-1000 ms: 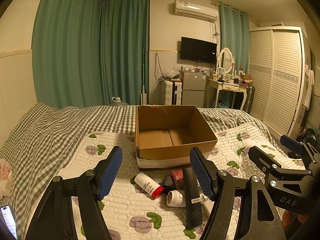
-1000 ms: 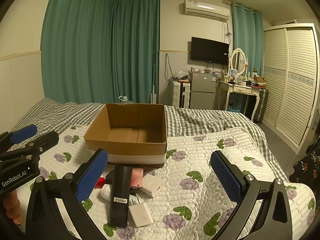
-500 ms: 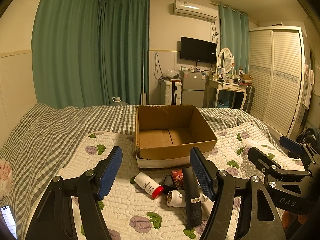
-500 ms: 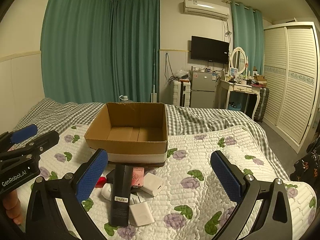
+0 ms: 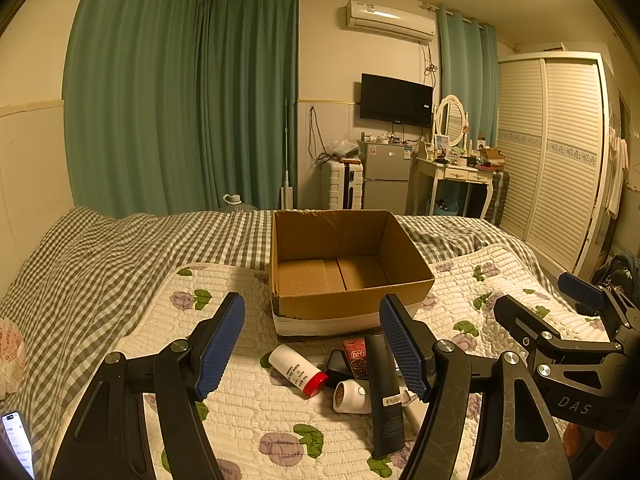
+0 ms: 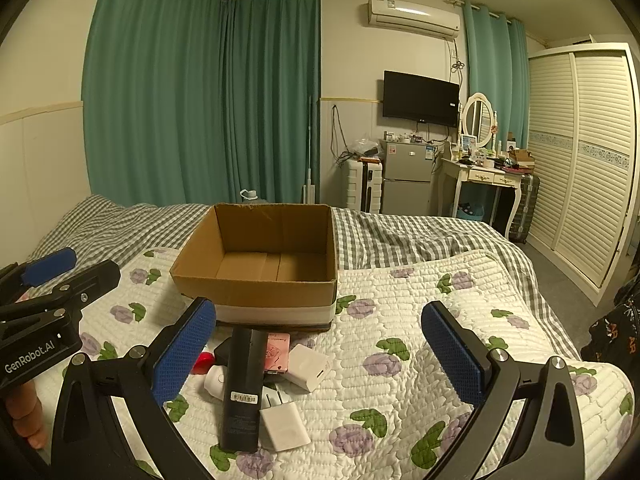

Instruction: Organize rigid objects

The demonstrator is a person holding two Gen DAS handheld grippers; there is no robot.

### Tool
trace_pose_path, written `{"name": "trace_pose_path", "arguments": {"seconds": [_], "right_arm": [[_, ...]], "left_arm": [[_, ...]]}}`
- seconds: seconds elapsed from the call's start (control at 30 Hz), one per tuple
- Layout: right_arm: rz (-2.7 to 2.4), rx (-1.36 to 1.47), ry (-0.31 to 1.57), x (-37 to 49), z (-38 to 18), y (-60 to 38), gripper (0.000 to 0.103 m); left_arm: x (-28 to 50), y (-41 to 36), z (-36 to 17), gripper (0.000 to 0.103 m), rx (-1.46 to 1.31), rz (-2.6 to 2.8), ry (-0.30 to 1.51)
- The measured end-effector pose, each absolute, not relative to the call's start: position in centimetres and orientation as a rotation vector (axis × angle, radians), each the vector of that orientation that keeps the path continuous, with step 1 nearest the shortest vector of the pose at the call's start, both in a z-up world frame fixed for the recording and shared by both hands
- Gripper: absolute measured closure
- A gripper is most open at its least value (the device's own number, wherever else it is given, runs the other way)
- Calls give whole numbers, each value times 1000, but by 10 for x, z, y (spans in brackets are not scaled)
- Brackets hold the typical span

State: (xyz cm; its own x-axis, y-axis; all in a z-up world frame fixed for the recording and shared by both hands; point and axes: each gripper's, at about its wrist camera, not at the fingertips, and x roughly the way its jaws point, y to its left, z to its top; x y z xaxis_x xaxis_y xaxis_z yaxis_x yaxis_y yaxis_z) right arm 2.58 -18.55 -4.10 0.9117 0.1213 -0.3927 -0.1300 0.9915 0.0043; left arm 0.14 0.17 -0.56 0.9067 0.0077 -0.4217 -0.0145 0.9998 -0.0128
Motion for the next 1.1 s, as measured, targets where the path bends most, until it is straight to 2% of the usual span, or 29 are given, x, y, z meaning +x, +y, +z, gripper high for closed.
{"name": "trace_pose_path", "arguments": {"seconds": [0.73,1.1], "right_arm": [[141,-24,406,25,-43,-182,0],[202,-51,492,38,-61,-168,1]], "left_arm": [[1,2,-6,30,-15,11,435],[10,10,-16,30,-23,33,468]]}}
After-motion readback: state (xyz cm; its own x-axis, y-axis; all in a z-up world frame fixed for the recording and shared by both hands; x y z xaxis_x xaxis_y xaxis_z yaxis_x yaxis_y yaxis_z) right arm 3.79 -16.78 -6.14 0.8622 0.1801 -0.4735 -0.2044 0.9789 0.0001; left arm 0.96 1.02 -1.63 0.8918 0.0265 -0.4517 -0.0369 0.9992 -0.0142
